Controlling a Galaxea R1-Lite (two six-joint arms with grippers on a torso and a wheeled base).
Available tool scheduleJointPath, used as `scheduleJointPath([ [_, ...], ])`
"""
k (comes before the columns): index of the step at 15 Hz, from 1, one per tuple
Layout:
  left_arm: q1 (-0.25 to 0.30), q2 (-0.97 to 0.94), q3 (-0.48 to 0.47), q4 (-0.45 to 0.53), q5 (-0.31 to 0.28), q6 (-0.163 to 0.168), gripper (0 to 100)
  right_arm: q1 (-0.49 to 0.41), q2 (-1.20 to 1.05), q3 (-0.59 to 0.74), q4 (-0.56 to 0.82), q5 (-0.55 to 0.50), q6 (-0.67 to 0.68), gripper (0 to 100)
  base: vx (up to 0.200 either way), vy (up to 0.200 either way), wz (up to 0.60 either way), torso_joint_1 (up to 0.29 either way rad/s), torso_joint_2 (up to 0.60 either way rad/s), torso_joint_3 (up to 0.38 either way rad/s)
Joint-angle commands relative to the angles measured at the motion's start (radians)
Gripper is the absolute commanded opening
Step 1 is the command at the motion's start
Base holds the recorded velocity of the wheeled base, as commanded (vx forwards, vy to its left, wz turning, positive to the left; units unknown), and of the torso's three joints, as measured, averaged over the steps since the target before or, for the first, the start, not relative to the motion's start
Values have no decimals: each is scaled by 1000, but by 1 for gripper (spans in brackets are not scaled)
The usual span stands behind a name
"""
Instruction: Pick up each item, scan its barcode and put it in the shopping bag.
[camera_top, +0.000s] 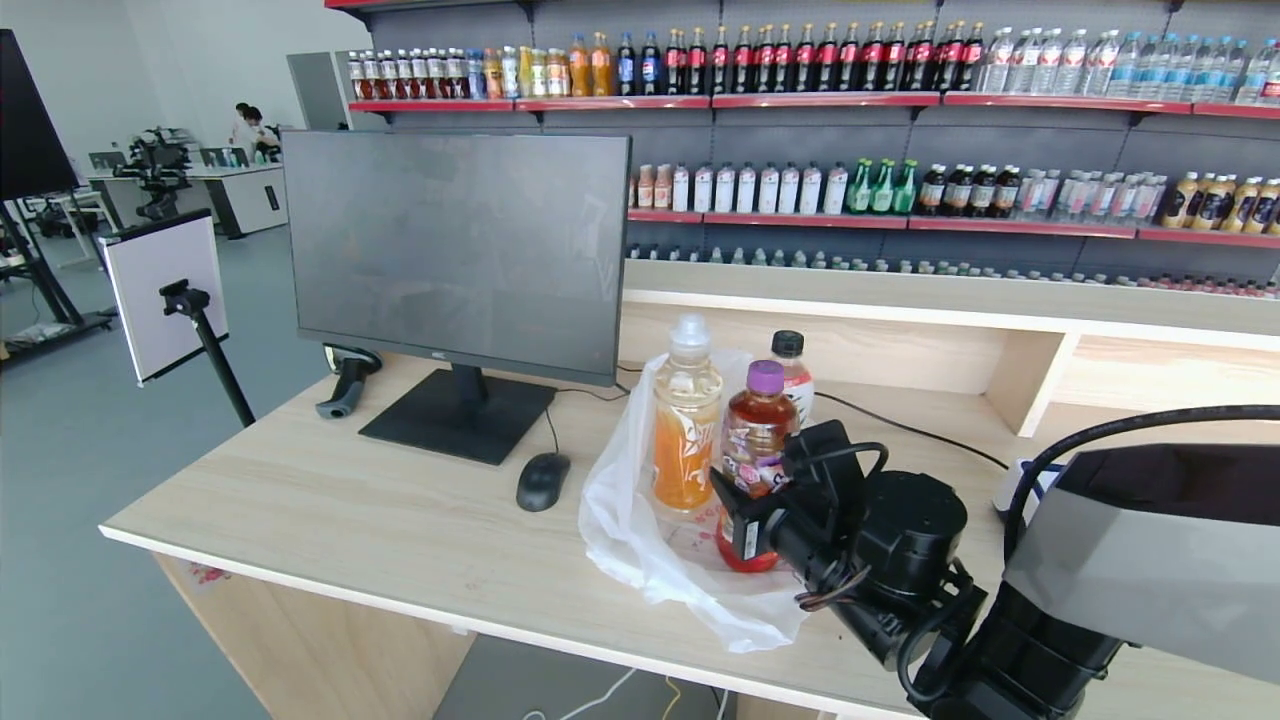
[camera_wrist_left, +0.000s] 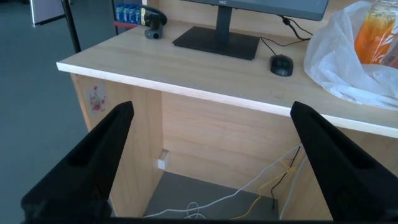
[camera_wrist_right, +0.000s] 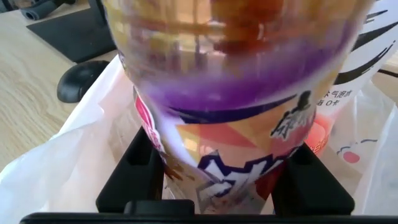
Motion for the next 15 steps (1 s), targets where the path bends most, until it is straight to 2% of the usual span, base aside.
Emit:
scheduleJointPath([
  [1, 0, 0, 0, -1, 0, -1, 100, 0, -24, 43, -3, 0, -1, 0, 0, 0, 0, 0, 0, 0],
  [8, 2, 0, 0, -1, 0, -3, 100, 0, -24, 56, -3, 1, -4, 0, 0, 0, 0, 0, 0, 0],
  [9, 0, 0, 0, -1, 0, -3, 100, 0, -24, 59, -3, 1, -4, 100, 0, 0, 0, 0, 0, 0],
  [15, 0, 0, 0, 4, 0, 1, 100, -20, -110, 154, -3, 0, -2, 100, 0, 0, 0, 0, 0, 0],
])
